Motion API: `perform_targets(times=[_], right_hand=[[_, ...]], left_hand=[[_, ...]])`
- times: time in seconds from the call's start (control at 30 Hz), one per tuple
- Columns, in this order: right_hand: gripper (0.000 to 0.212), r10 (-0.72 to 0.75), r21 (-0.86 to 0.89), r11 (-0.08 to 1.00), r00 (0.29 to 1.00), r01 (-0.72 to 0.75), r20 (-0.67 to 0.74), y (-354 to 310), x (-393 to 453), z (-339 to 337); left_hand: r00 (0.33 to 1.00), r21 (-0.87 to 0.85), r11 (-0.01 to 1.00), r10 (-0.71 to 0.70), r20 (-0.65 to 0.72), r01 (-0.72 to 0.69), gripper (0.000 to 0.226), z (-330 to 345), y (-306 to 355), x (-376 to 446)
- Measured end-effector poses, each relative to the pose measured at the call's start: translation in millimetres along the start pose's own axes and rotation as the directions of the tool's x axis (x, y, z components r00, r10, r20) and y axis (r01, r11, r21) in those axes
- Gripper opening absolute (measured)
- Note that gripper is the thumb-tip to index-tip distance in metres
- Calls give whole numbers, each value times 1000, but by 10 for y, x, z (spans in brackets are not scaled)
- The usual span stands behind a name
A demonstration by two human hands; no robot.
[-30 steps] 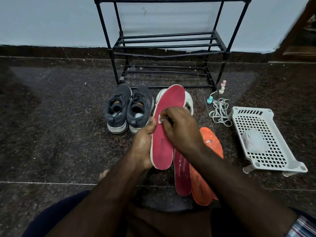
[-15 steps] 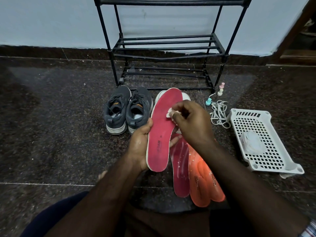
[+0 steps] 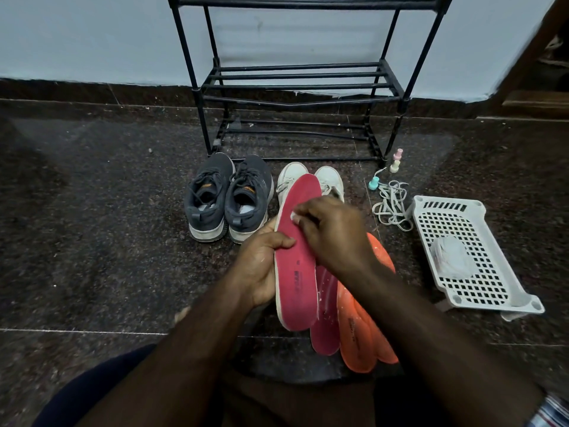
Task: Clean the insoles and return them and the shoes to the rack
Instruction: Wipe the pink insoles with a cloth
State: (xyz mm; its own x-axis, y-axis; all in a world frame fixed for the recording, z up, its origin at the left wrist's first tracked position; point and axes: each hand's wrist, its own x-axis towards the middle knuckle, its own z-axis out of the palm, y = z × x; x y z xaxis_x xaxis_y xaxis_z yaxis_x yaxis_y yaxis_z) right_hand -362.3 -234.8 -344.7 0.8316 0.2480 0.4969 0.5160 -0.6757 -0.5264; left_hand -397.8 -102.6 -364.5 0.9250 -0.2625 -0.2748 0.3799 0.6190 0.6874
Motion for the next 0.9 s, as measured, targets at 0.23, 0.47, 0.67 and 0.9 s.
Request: perform_targets(times=[0.23,0.47,0.67,0.9], right_hand=[[10,-54,4,999,997,54,51,21,-2,31],[11,-38,53,998,998,35,57,-86,-77,10],[4,7,9,1000,1000,-7,7,13,26,-27],[5,124,140,983,990,-114,-61,50,127,-234]], left_hand=[[1000,10,1000,-18,-15,18,52,-30,14,18],[999,32,999,-35,-33,36,45,-10,12,12],[998,-2,998,-63,1,63,48,-44,67,-26],[997,-110,993,-55,-45,50,47,-52,48,7]])
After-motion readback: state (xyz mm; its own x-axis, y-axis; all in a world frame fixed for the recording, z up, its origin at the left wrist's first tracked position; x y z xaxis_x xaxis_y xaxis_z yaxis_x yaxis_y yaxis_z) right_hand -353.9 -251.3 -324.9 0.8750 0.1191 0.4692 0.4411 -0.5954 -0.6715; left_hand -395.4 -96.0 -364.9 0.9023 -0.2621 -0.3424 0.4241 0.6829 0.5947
